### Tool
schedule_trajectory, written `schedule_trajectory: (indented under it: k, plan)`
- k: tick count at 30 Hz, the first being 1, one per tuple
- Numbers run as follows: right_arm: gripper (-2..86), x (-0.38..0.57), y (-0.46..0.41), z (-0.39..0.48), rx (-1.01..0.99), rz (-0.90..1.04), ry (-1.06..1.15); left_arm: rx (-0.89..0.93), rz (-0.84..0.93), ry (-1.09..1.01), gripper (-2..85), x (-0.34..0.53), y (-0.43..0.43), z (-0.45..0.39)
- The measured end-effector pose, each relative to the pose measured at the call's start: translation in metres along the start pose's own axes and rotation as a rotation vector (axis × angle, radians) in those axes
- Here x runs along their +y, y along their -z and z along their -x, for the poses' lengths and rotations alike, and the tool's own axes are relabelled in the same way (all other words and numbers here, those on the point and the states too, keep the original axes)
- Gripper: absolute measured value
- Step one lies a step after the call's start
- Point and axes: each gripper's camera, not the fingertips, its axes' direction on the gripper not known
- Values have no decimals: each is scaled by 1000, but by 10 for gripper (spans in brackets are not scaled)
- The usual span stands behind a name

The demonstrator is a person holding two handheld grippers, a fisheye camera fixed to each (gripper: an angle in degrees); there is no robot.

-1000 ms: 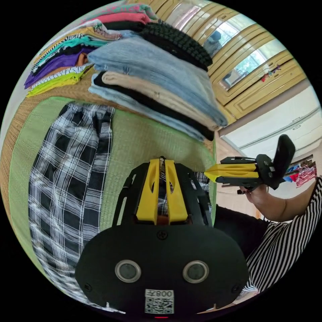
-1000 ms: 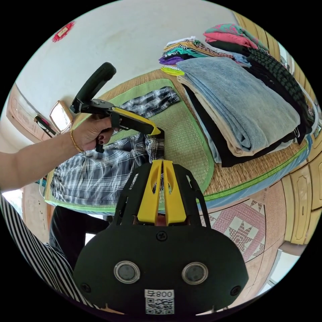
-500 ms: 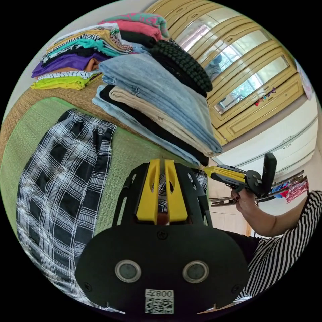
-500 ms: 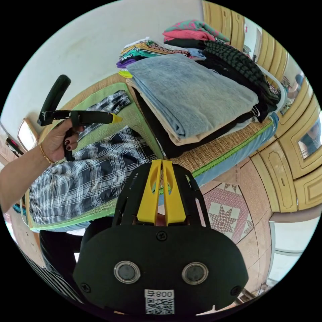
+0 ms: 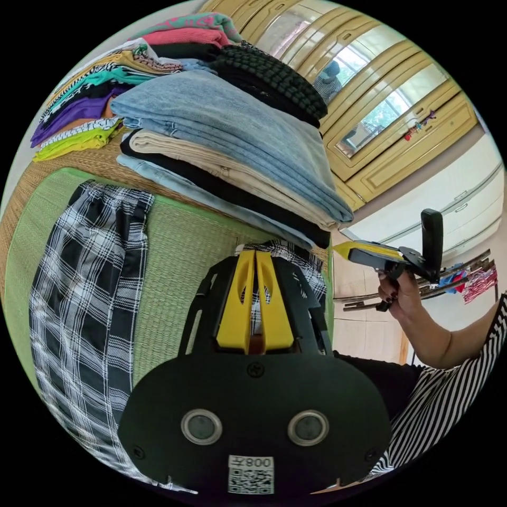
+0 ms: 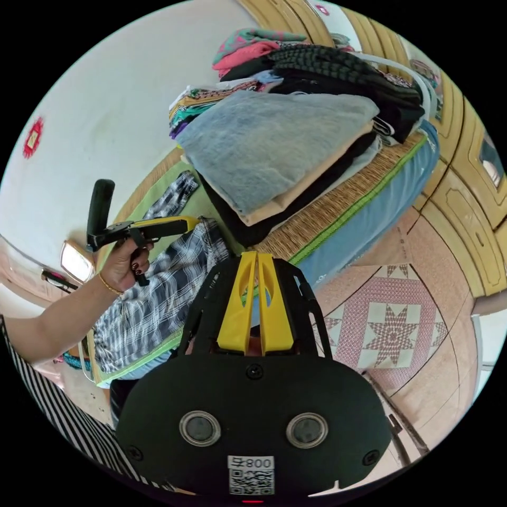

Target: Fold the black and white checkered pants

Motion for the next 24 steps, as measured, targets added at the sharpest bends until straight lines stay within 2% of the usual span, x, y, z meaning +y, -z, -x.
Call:
schedule_trajectory:
  k: [2, 5, 7, 12, 18, 24]
  plan:
    - [1, -1, -5, 16, -83, 14, 81, 30, -54, 31, 2, 12, 18, -10]
    - [1, -5, -36, 36, -18, 117, 135, 22, 10, 58, 2, 24, 29, -19]
    - [1, -7, -54, 36, -1, 153, 117, 20, -21, 84, 2, 34, 51, -27]
    - [1, -13, -44, 39, -73, 112, 99, 2, -129, 120, 2, 89, 124, -56]
    - [0, -10, -35, 50, -82, 113, 79, 1, -154, 404, 1, 226, 203, -81]
    - [0, -11, -47, 106, -162, 181, 199, -166, -150, 729, 2, 369, 293, -133]
